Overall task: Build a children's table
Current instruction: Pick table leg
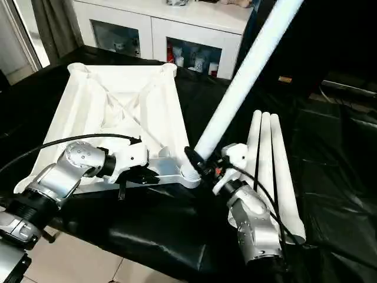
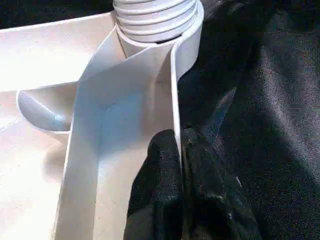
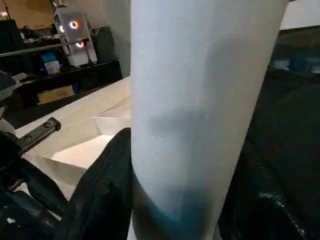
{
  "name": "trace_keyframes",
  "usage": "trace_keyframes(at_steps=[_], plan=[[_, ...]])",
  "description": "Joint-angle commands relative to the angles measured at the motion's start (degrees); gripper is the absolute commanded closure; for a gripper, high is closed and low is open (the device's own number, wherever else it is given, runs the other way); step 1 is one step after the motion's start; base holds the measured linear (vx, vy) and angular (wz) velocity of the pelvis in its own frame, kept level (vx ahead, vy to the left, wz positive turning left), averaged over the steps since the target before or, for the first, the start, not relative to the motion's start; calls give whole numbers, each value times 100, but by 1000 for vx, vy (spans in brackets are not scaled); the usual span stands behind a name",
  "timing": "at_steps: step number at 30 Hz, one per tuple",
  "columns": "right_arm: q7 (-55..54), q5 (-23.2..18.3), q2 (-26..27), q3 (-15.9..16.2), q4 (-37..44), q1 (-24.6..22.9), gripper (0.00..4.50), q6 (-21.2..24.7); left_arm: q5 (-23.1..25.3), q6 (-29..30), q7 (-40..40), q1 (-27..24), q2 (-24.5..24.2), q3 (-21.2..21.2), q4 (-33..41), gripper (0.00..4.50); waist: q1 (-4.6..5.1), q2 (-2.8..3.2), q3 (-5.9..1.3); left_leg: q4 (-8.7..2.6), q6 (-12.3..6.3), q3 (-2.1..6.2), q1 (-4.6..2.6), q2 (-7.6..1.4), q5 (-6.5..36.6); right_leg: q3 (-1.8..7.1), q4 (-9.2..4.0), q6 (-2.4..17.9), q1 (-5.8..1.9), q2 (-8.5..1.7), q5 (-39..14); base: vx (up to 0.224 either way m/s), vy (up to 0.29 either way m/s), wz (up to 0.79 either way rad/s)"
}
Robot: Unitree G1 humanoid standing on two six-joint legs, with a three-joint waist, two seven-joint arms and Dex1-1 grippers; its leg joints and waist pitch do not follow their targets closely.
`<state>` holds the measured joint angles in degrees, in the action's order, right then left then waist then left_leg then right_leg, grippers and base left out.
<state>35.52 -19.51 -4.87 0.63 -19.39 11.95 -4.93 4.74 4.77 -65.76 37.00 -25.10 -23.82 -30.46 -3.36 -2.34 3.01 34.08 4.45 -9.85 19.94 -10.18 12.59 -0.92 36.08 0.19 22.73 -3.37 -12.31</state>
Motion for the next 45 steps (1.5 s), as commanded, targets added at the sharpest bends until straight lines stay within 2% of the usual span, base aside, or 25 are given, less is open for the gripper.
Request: trace_keyframes(at_steps=[1,5,8,12,15,17,18,23,30,31,34,41,44,45], plan=[[-26,468,-167,123,-551,-234,262,110,320,83,79,52,-172,-83,-265,450,-13,106,-224,-536,23,106,5,-297,1411,261,-539,1214,-199,-448,-1292,0,0,0],[10,560,-208,203,-617,-217,262,14,323,70,77,55,-180,-81,-279,450,-5,113,-211,-550,31,112,7,-298,1513,262,-558,1188,-191,-450,-1484,0,0,0],[126,715,-319,408,-607,-172,262,21,323,62,51,40,-207,-86,-270,450,-5,108,-208,-556,23,116,10,-298,1529,267,-574,1128,-185,-451,-1623,0,0,0],[417,728,-474,620,-550,0,262,264,277,4,-37,24,-233,-77,-259,450,16,96,-201,-554,-8,114,27,-292,1457,264,-573,1111,-192,-445,-1597,0,0,0],[601,723,-554,693,-588,116,262,365,259,-19,-64,15,-242,-70,-251,450,17,86,-210,-554,-31,116,12,-300,1472,268,-575,1123,-189,-449,-1633,0,0,0],[758,694,-613,738,-605,194,262,457,249,-26,-75,9,-249,-65,-244,450,16,82,-210,-552,-51,114,26,-303,1391,265,-567,1147,-195,-449,-1510,0,0,0],[857,679,-656,771,-605,236,262,512,243,-25,-81,6,-253,-62,-236,450,21,60,-220,-547,-69,109,25,-304,1340,261,-554,1172,-202,-444,-1377,0,0,0],[1278,548,-815,882,-659,348,262,769,205,-37,-120,-29,-291,-35,-185,450,17,62,-221,-533,-139,97,26,-301,1177,256,-532,1280,-216,-446,-1070,0,0,0],[2141,664,-1122,1111,-972,466,262,662,-48,-280,-609,-167,-436,11,23,450,35,64,-236,-512,-278,81,22,-306,897,233,-478,1485,-246,-436,-416,0,0,0],[2338,690,-1204,1191,-1004,515,262,692,-78,-291,-767,-203,-504,-23,109,450,38,62,-241,-506,-329,83,25,-309,757,223,-448,1553,-267,-435,-141,0,0,0],[2663,770,-1328,1304,-1076,622,262,743,-130,-265,-1042,-276,-617,-89,288,450,42,61,-238,-496,-393,69,6,-312,689,220,-439,1632,-265,-438,20,0,0,0],[2866,877,-1355,1338,-1369,852,262,628,-138,-226,-922,-292,-629,-29,300,450,65,58,-220,-506,-373,64,-2,-312,777,220,-461,1682,-263,-443,-188,0,0,0],[2662,900,-1279,1241,-1540,921,262,518,-122,-189,-721,-264,-571,39,241,450,74,59,-197,-527,-296,65,-16,-323,982,228,-498,1643,-237,-453,-552,0,0,0],[2312,908,-1173,1100,-1719,993,262,454,-68,-46,-448,-221,-499,110,160,450,74,50,-180,-543,-252,67,-21,-324,1094,232,-518,1605,-229,-451,-755,0,0,0]])
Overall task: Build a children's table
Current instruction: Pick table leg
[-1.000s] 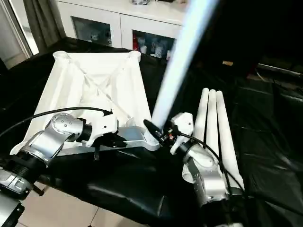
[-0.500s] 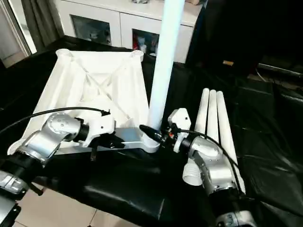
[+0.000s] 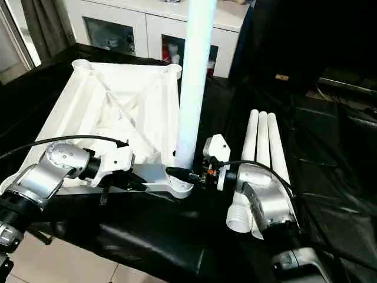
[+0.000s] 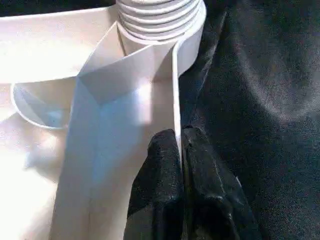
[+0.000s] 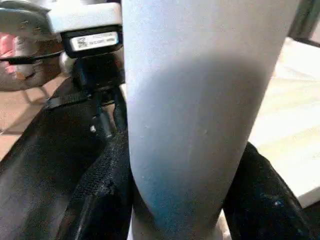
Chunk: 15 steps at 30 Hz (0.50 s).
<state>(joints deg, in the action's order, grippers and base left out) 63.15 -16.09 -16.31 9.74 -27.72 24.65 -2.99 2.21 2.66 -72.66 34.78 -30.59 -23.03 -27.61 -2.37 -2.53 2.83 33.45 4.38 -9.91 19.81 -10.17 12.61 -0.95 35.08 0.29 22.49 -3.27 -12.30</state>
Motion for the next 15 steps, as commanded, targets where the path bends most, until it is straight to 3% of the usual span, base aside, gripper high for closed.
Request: trace_keyframes(at_steps=[1,2,4,5,7,8,12,15], plan=[[-618,579,12,129,-969,-241,262,229,195,224,329,13,76,55,-137,450,-15,63,-128,-506,-179,80,-21,-327,1336,239,-463,1531,-184,-467,-1188,0,0,0],[-733,589,39,89,-1026,-216,262,208,202,265,387,22,94,72,-145,450,-15,63,-128,-506,-179,80,-21,-327,1336,239,-463,1531,-184,-467,-1188,0,0,0],[-1410,397,303,-325,-1335,-68,263,167,208,600,875,123,293,239,-240,450,15,45,-66,-542,18,130,-74,-322,2000,249,-565,1209,-110,-507,-2603,0,0,0],[-1647,359,402,-432,-1415,-35,263,121,231,738,1108,189,391,299,-309,450,23,33,-71,-550,97,158,-93,-317,2136,256,-603,1030,-91,-520,-3071,-52,-7,-3],[-2100,364,603,-530,-1540,15,263,102,332,1026,1638,353,596,393,-484,450,19,23,-98,-564,114,192,-81,-325,2089,258,-630,882,-99,-533,-3157,-51,-1,-4],[-2392,425,705,-537,-1652,60,263,77,385,1170,1930,443,704,436,-586,450,38,16,-85,-575,129,183,-62,-320,2036,256,-616,871,-78,-506,-3009,0,0,0],[-3413,644,1092,-529,-2105,289,263,-29,461,1708,2814,713,1093,611,-930,450,43,11,-78,-566,122,193,-67,-291,2114,251,-659,788,-47,-524,-3268,0,0,0],[-4682,880,1521,-532,-2842,800,263,222,654,2085,3473,872,1528,593,-1181,450,83,-9,-92,-580,151,220,-31,-280,2110,232,-657,705,-47,-513,-3369,0,0,0]])
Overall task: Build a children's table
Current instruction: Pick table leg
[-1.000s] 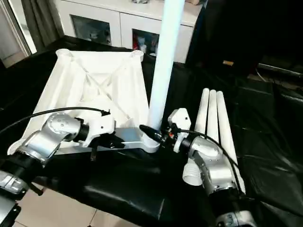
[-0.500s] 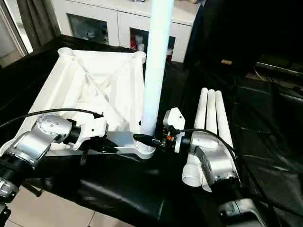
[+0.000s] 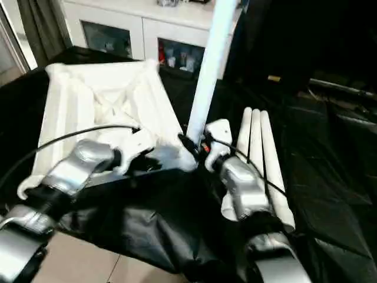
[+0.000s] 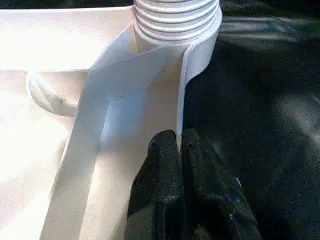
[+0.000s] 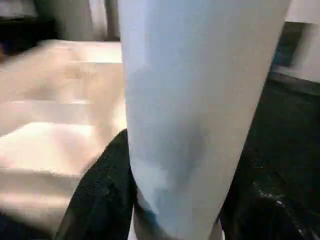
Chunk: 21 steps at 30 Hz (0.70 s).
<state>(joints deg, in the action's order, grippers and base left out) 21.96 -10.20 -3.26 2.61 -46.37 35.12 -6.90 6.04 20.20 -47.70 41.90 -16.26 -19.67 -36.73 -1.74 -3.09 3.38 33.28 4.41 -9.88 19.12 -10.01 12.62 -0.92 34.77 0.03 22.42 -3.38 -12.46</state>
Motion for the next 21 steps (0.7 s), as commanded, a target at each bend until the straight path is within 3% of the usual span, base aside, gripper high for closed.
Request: trace_keyframes(at_steps=[1,2,5,7,9,12,21], plan=[[-816,350,325,175,-1138,-117,263,655,332,414,1106,186,211,227,-303,450,26,20,-149,-559,141,218,43,-294,2107,228,-625,709,-39,-506,-3373,0,0,0],[-970,393,375,173,-1203,-56,263,669,356,453,1159,193,273,211,-309,450,11,45,-149,-558,138,221,34,-293,2147,233,-634,670,-22,-513,-3387,0,0,0],[-1148,329,508,48,-1331,64,263,669,355,544,1290,221,415,198,-337,450,-5,10,-174,-553,80,189,19,-299,2125,253,-625,694,-5,-489,-3015,0,0,0],[-1241,307,607,-59,-1419,155,263,606,296,552,1466,295,516,242,-494,450,-23,36,-214,-550,53,152,33,-297,1918,260,-570,880,-36,-456,-2207,0,0,0],[-1256,342,632,-64,-1454,179,263,580,282,567,1498,318,528,246,-527,450,-24,21,-209,-555,32,142,54,-293,1847,249,-549,936,-56,-442,-1987,0,0,0],[-1314,300,695,-139,-1604,257,263,511,299,571,1518,352,549,269,-579,450,-29,44,-230,-559,62,147,32,-304,1939,249,-550,968,-62,-456,-2002,0,0,0],[-1327,329,769,-324,-1813,414,263,425,343,592,1408,323,516,228,-564,450,-29,33,-237,-574,73,150,41,-309,2025,254,-569,968,-65,-467,-2127,0,0,0]])
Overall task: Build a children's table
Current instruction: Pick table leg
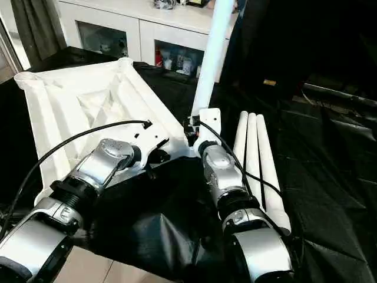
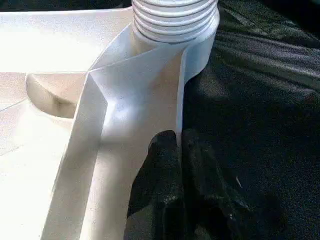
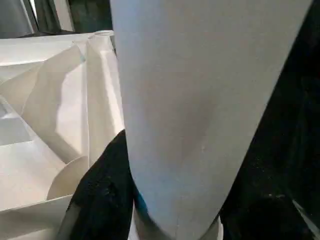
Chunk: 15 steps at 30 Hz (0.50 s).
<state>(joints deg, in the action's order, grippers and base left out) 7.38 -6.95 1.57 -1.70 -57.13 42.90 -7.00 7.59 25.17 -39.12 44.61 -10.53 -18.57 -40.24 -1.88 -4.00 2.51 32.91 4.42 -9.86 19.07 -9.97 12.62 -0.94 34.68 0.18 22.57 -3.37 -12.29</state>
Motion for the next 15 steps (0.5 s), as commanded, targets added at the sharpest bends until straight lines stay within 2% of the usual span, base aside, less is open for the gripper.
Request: trace_keyframes(at_steps=[1,9,11,13,14,15], plan=[[134,5,289,102,-742,-358,263,438,188,92,542,50,-61,115,-211,450,-14,123,-149,-536,74,149,45,-313,2030,257,-562,945,-76,-468,-2160,0,0,0],[228,61,266,19,-856,-211,263,446,192,76,391,19,-148,82,-162,450,6,128,-140,-549,98,171,44,-315,2246,257,-592,830,-40,-475,-2516,0,0,0],[353,1,277,-37,-817,-188,207,461,193,68,380,30,-160,83,-168,450,-3,130,-148,-544,89,165,35,-319,2216,266,-594,834,-28,-476,-2473,0,0,0],[396,-23,283,-70,-804,-166,193,464,191,64,370,40,-168,85,-171,450,6,132,-143,-546,75,159,43,-316,2214,263,-585,881,-33,-462,-2373,0,0,0],[445,-50,287,-95,-795,-146,173,454,192,53,364,46,-173,83,-178,450,5,138,-160,-547,83,166,66,-320,2139,268,-578,917,-52,-485,-2282,0,0,0],[463,-59,289,-104,-793,-139,173,450,192,49,362,49,-175,83,-182,450,8,133,-159,-553,85,173,87,-321,2072,259,-565,925,-76,-480,-2203,0,0,0]])
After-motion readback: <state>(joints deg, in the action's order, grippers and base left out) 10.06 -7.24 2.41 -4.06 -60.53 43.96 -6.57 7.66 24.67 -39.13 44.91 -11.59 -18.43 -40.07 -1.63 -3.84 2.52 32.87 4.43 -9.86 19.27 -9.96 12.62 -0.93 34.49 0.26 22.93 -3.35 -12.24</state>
